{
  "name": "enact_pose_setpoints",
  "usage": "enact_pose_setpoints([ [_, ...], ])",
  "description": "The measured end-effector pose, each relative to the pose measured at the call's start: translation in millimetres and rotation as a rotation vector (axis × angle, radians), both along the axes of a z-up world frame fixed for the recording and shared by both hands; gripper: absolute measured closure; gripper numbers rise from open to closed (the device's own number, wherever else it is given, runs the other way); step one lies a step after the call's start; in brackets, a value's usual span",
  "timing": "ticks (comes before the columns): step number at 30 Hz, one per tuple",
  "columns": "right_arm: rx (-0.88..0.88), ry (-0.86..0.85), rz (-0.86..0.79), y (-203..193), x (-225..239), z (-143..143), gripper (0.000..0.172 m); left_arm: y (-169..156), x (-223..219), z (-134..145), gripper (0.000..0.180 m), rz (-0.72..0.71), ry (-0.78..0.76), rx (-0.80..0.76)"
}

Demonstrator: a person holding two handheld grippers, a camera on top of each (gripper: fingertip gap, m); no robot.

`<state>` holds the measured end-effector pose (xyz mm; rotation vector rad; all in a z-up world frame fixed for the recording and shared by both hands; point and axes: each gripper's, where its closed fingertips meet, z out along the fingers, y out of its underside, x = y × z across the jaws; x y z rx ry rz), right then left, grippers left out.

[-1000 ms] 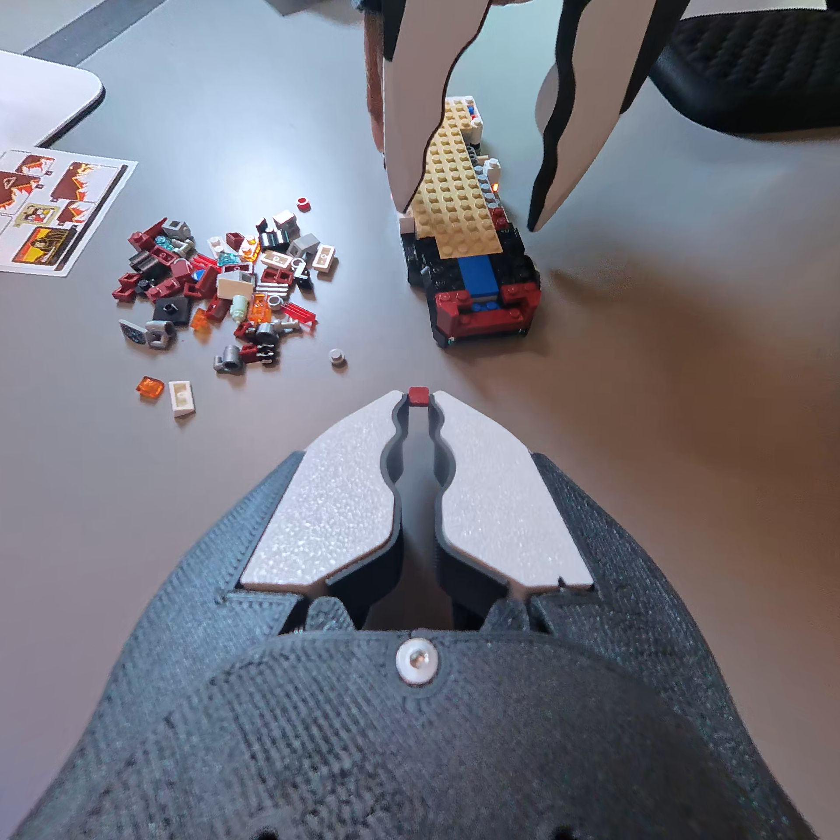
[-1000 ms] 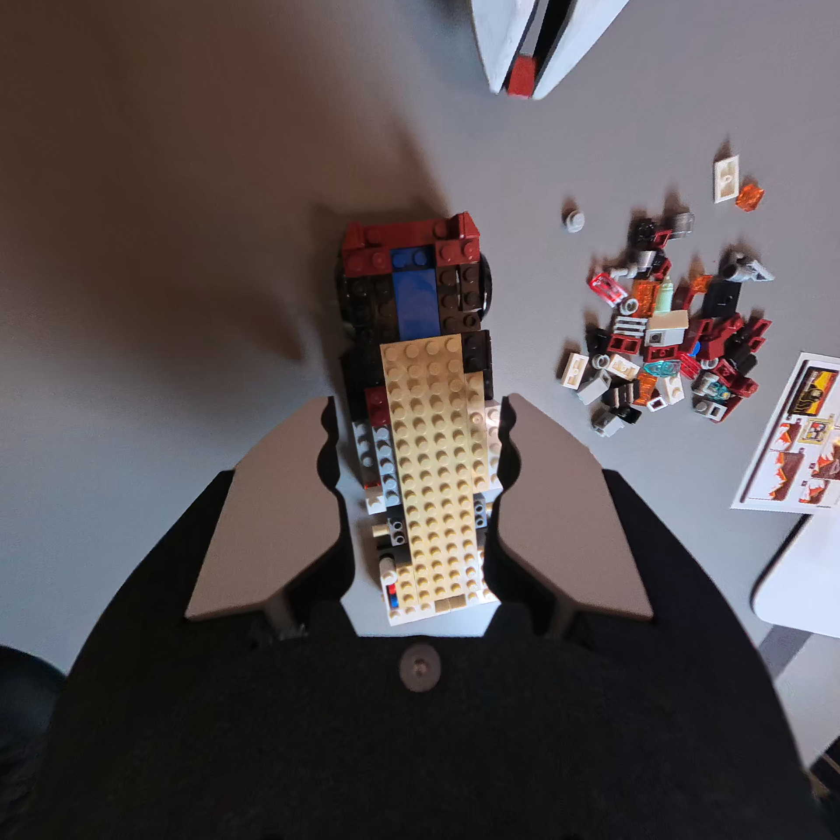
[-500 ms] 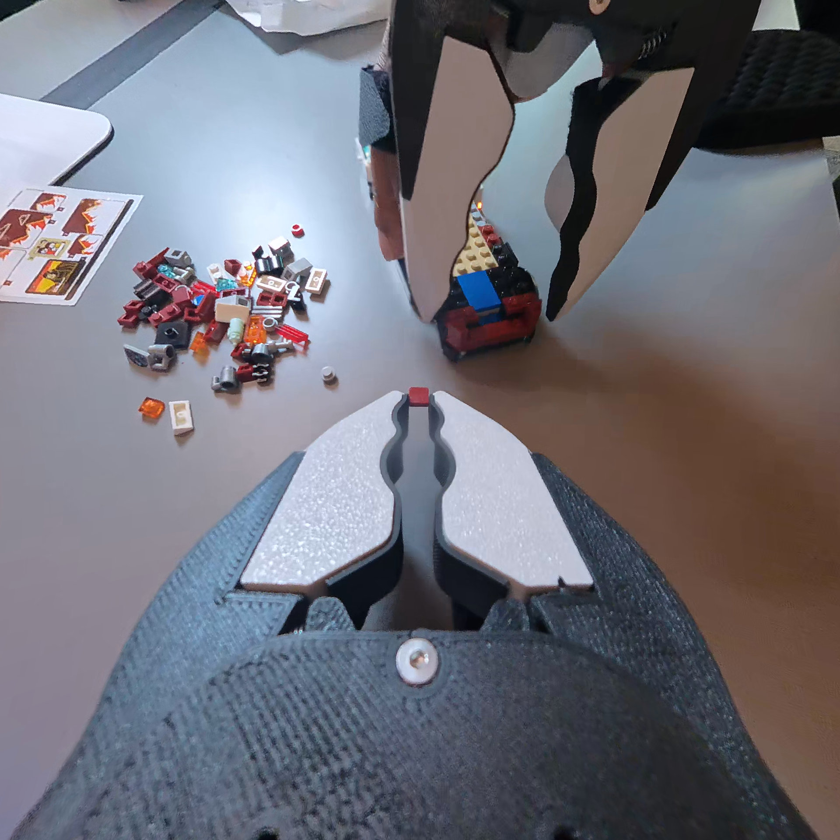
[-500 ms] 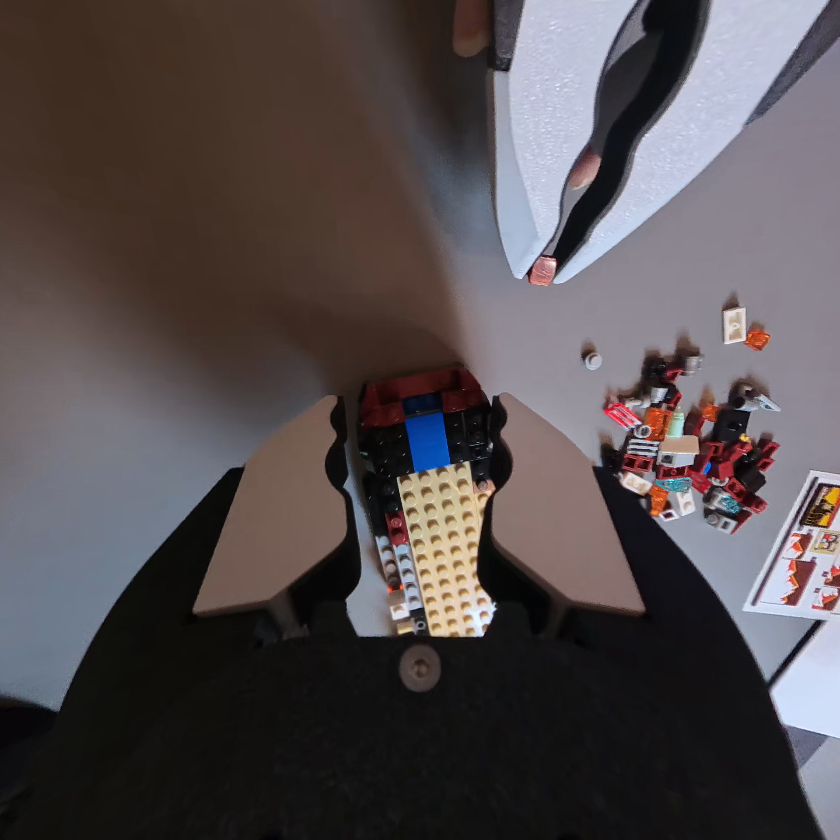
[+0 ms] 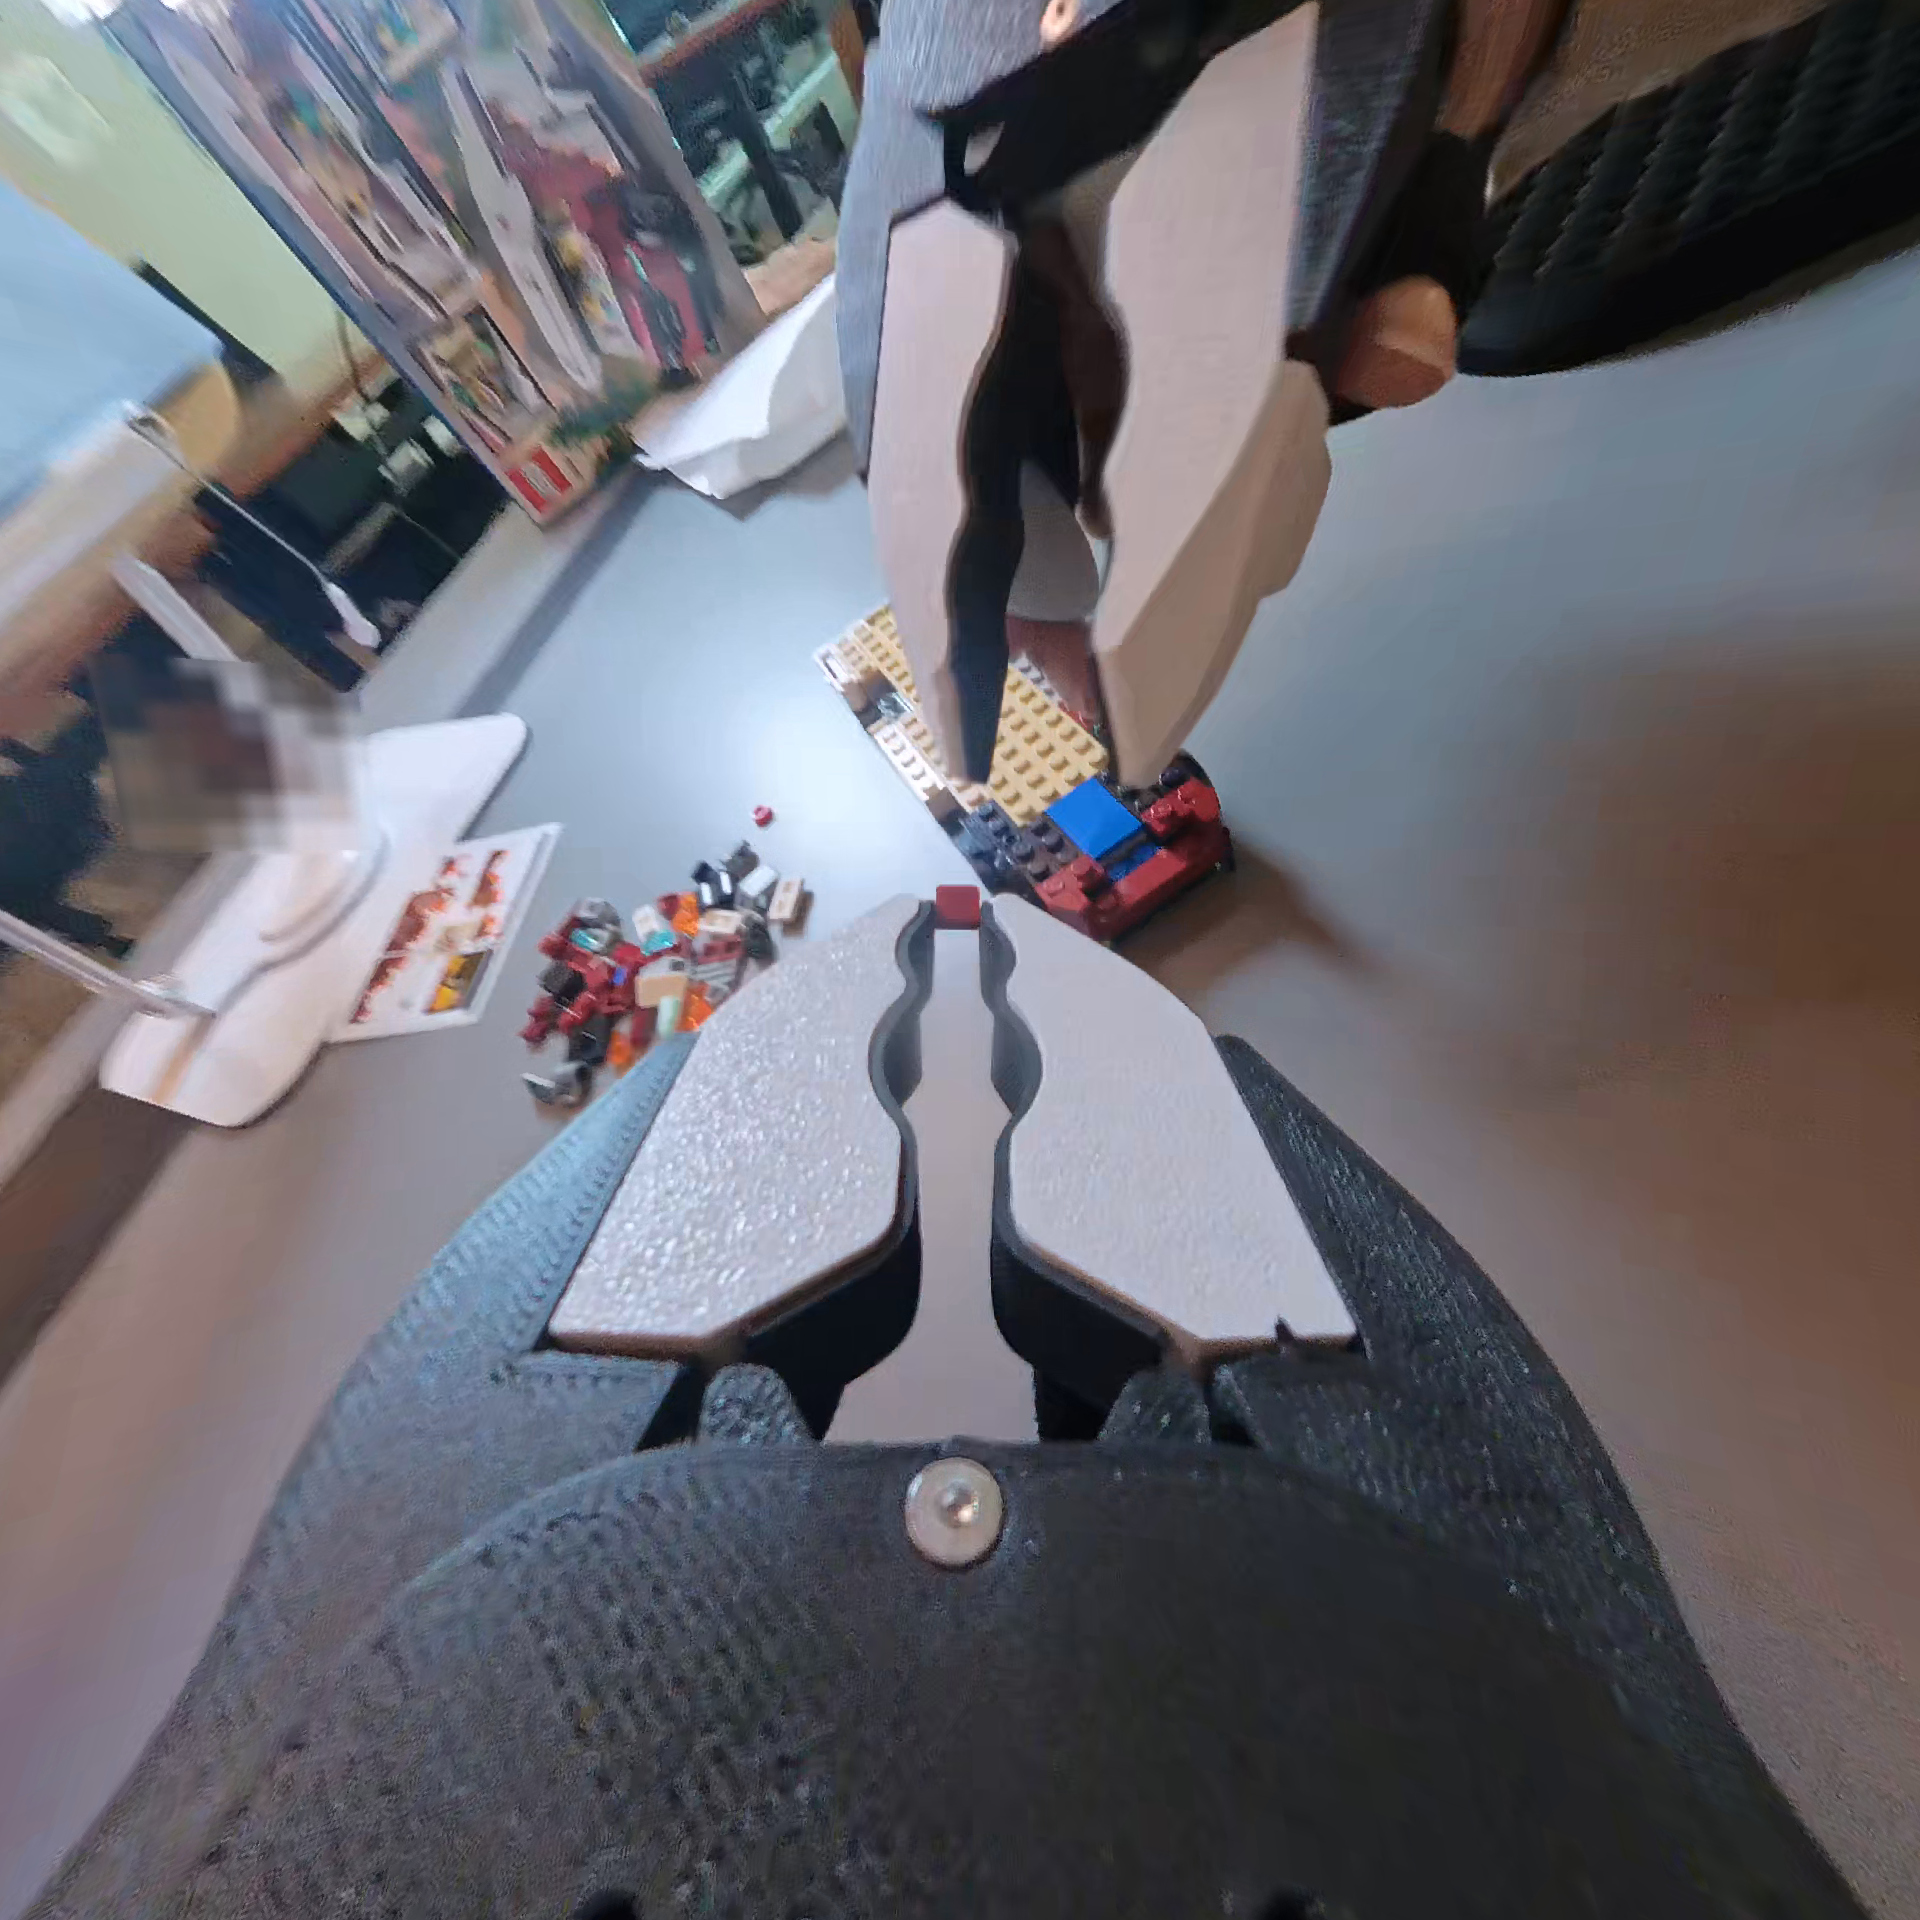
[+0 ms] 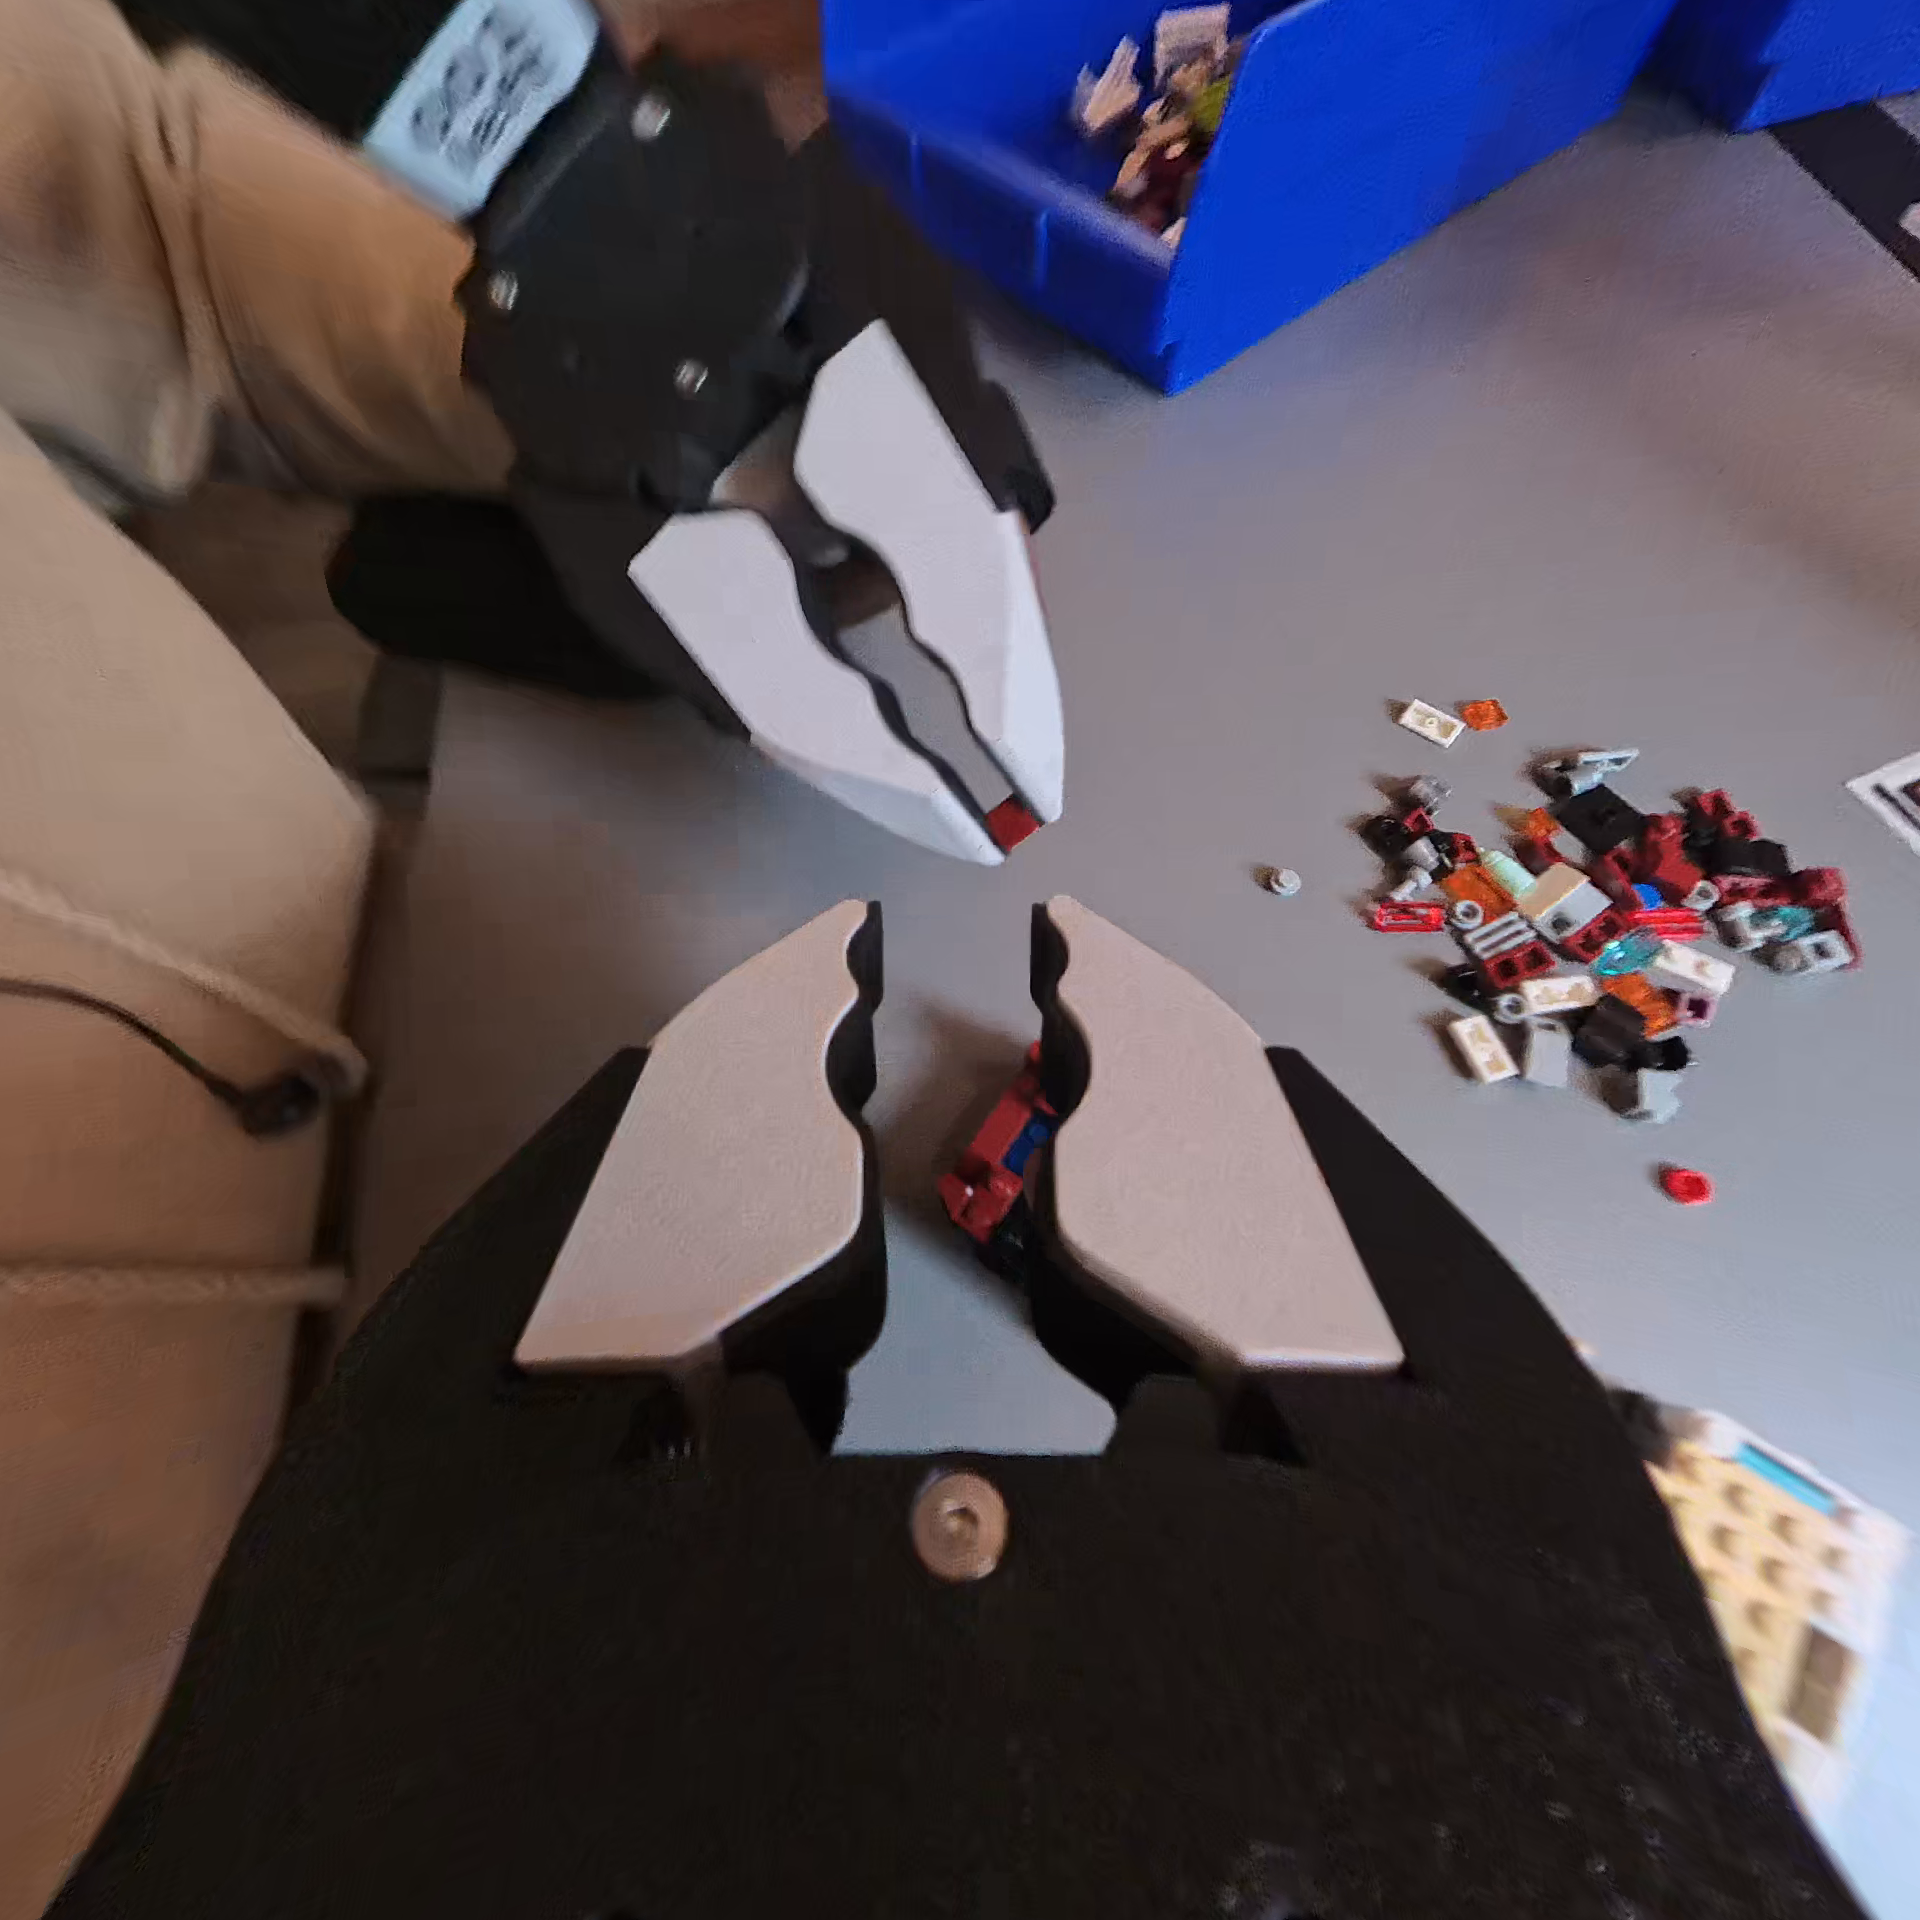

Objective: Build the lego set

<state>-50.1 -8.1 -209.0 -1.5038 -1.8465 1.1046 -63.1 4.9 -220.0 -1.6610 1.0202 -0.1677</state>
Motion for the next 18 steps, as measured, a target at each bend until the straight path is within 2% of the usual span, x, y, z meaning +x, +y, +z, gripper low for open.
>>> enact_pose_setpoints([
  [4, -0.244, 0.087, -0.099, -3, -10, 10, 0.146, -1, 4, 15, 0.172, 0.042, 0.12, 0.2],
  [7, -0.345, 0.118, -0.112, -7, -16, 15, 0.146, -2, 7, 21, 0.173, 0.054, 0.193, 0.304],
  [10, -0.386, 0.118, -0.12, -6, -19, 16, 0.147, -1, 5, 22, 0.173, 0.073, 0.25, 0.35],
  [18, -0.445, 0.133, -0.132, -2, -21, 17, 0.159, -1, 5, 25, 0.173, 0.074, 0.288, 0.4],
])
